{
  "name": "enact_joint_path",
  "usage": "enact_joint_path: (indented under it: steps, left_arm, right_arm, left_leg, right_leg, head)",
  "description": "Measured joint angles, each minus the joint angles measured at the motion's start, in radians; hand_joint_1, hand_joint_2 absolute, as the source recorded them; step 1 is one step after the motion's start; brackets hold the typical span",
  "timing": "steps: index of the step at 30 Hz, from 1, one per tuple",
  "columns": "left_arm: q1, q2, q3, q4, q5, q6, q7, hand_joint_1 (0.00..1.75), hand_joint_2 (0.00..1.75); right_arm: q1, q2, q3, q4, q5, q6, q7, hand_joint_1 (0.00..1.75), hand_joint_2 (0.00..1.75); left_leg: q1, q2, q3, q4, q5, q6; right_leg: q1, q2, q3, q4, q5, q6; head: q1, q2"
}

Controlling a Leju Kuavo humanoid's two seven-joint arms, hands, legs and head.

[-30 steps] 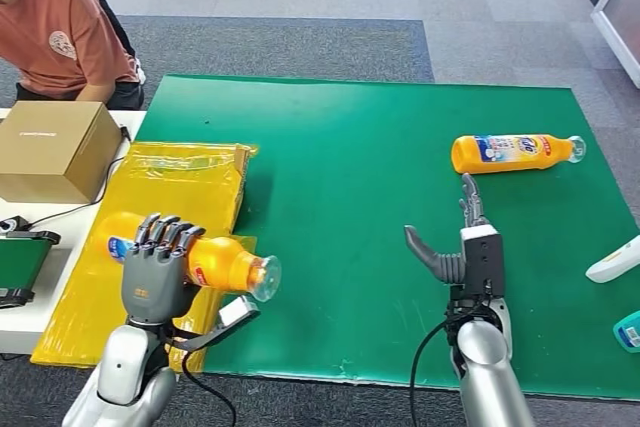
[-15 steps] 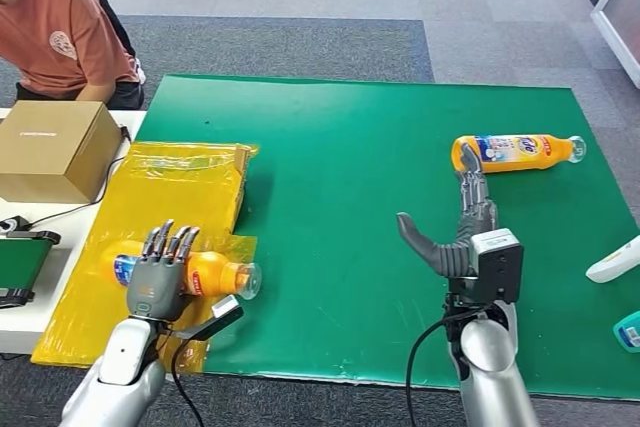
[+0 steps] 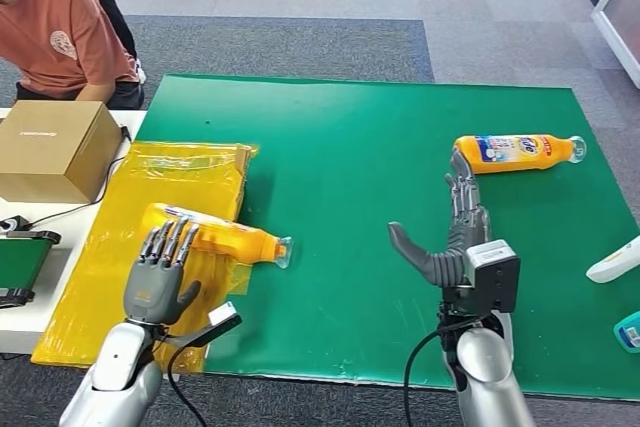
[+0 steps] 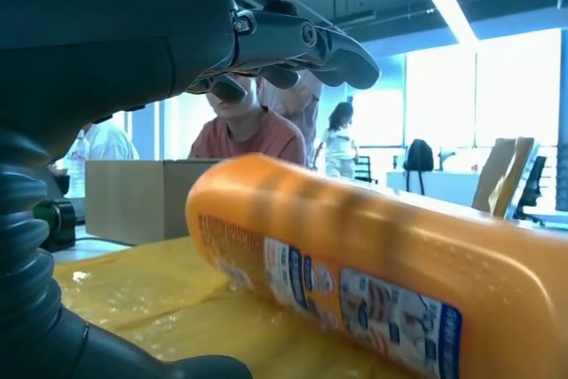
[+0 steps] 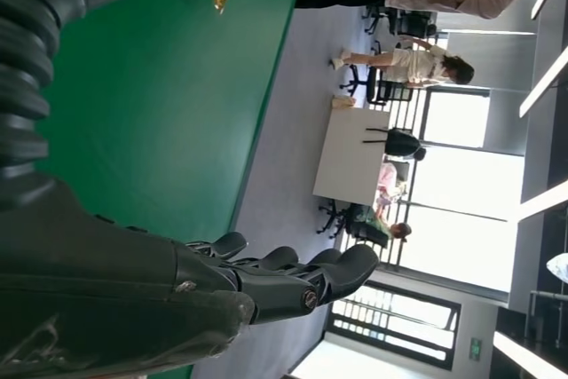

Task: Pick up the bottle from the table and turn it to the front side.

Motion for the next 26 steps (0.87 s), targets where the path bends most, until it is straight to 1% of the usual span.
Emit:
enact_joint_path:
  steps: [2,3,5,7,8,9,11,12,13,15,16,17,18,20,23,26]
  left_arm:
    - [0.01,-0.012,0.02,-0.029,0.024,0.0,-0.038,0.0,1.75]
    - [0.015,-0.02,0.031,-0.045,0.047,0.0,-0.07,0.0,1.75]
    - [0.028,-0.053,0.067,-0.082,0.127,0.0,-0.178,0.0,1.75]
    - [0.044,-0.098,0.108,-0.122,0.262,-0.001,-0.298,0.0,1.75]
    - [0.054,-0.117,0.121,-0.142,0.346,-0.008,-0.334,0.0,1.75]
    - [0.066,-0.128,0.121,-0.17,0.465,-0.033,-0.342,0.0,1.75]
    - [0.093,-0.132,0.088,-0.249,0.747,-0.122,-0.301,0.0,1.75]
    - [0.106,-0.126,0.064,-0.298,0.91,-0.199,-0.271,0.0,1.75]
    - [0.117,-0.117,0.042,-0.344,1.058,-0.292,-0.25,0.0,1.75]
    - [0.144,-0.096,0.008,-0.428,1.329,-0.522,-0.236,0.0,1.75]
    - [0.16,-0.088,-0.002,-0.466,1.44,-0.634,-0.236,0.0,1.75]
    - [0.176,-0.083,-0.008,-0.498,1.522,-0.724,-0.237,0.0,1.75]
    - [0.192,-0.081,-0.012,-0.525,1.581,-0.796,-0.237,0.0,1.75]
    - [0.224,-0.077,-0.015,-0.561,1.643,-0.878,-0.233,0.0,1.75]
    - [0.269,-0.073,-0.025,-0.578,1.697,-0.948,-0.213,0.0,1.75]
    - [0.298,-0.07,-0.033,-0.572,1.704,-0.965,-0.195,0.0,1.75]
  right_arm:
    - [0.003,-0.003,0.003,0.0,-0.001,-0.002,0.0,0.0,1.75]
    - [0.005,-0.004,0.005,0.0,-0.001,-0.004,0.0,0.0,1.75]
    - [0.012,-0.007,0.008,-0.001,0.001,-0.012,0.0,0.0,1.75]
    - [0.024,-0.009,0.01,-0.008,0.01,-0.022,0.003,0.0,1.75]
    - [0.032,-0.009,0.01,-0.013,0.016,-0.025,0.005,0.0,1.75]
    - [0.041,-0.01,0.01,-0.021,0.023,-0.023,0.008,0.0,1.75]
    - [0.063,-0.01,0.01,-0.04,0.033,-0.005,0.015,0.0,1.75]
    - [0.075,-0.011,0.01,-0.051,0.028,0.017,0.017,0.0,1.75]
    - [0.087,-0.011,0.011,-0.061,0.012,0.046,0.016,0.0,1.75]
    - [0.106,-0.013,0.014,-0.08,-0.047,0.126,0.004,0.0,1.75]
    - [0.115,-0.013,0.017,-0.088,-0.081,0.169,-0.004,0.0,1.75]
    - [0.124,-0.013,0.02,-0.094,-0.109,0.205,-0.012,0.0,1.75]
    - [0.133,-0.013,0.023,-0.099,-0.132,0.238,-0.019,0.0,1.75]
    - [0.147,-0.013,0.033,-0.104,-0.159,0.287,-0.025,0.0,1.75]
    - [0.163,-0.013,0.046,-0.103,-0.173,0.333,-0.005,0.0,1.75]
    - [0.172,-0.014,0.049,-0.096,-0.193,0.363,0.019,0.0,1.75]
  left_leg:
    - [0.0,0.0,0.0,0.0,0.0,0.0]
    - [0.0,0.0,0.0,0.0,0.0,0.0]
    - [0.0,0.0,0.0,0.0,0.0,0.0]
    - [0.0,0.0,0.0,0.0,0.0,0.0]
    - [0.0,0.0,0.0,0.0,0.0,0.0]
    - [0.0,0.0,0.0,0.0,0.0,0.0]
    - [0.0,0.0,0.0,0.0,-0.001,0.0]
    - [0.0,0.0,0.0,0.0,-0.001,0.0]
    - [0.0,0.0,0.0,0.0,-0.001,0.0]
    - [0.0,0.0,0.0,0.0,-0.001,0.0]
    - [0.0,0.0,0.0,0.0,-0.001,-0.001]
    - [0.0,0.0,0.0,0.0,-0.001,-0.001]
    - [0.0,0.0,0.0,0.0,-0.001,-0.001]
    - [0.0,0.0,0.0,0.0,-0.001,-0.001]
    - [0.0,0.0,0.0,0.0,-0.002,0.0]
    - [0.0,0.0,0.0,0.0,-0.002,0.0]
  right_leg:
    - [0.0,0.0,0.0,0.0,0.0,0.0]
    - [0.0,0.0,0.0,0.0,0.0,0.0]
    - [0.0,0.0,0.0,0.0,0.0,0.0]
    - [0.0,0.0,0.0,0.0,0.0,0.0]
    - [0.0,0.0,0.0,0.0,0.0,0.0]
    - [0.0,0.0,0.0,0.0,0.0,0.0]
    - [0.0,0.0,0.0,0.0,0.0,0.0]
    - [0.0,0.0,0.0,0.0,0.0,0.0]
    - [0.0,0.0,0.0,0.0,-0.001,0.0]
    - [0.001,0.0,0.0,0.0,-0.001,-0.001]
    - [0.001,0.0,0.0,0.0,-0.001,-0.001]
    - [0.001,0.0,0.0,0.0,-0.001,-0.001]
    - [0.001,0.0,0.0,0.0,-0.001,-0.001]
    - [0.001,0.0,0.0,0.0,-0.002,-0.001]
    - [0.0,0.0,0.0,0.0,-0.003,-0.001]
    - [0.0,0.0,0.0,0.0,-0.003,-0.001]
  head:
    - [0.0,0.0]
    - [0.0,0.0]
    - [0.0,0.0]
    - [0.0,0.0]
    - [0.0,0.0]
    - [0.0,0.0]
    - [0.0,0.0]
    - [0.0,0.0]
    - [0.0,0.0]
    - [0.0,0.0]
    - [0.0,0.0]
    - [0.0,0.0]
    - [0.0,0.0]
    - [0.0,0.0]
    - [0.0,0.0]
    - [0.0,0.0]
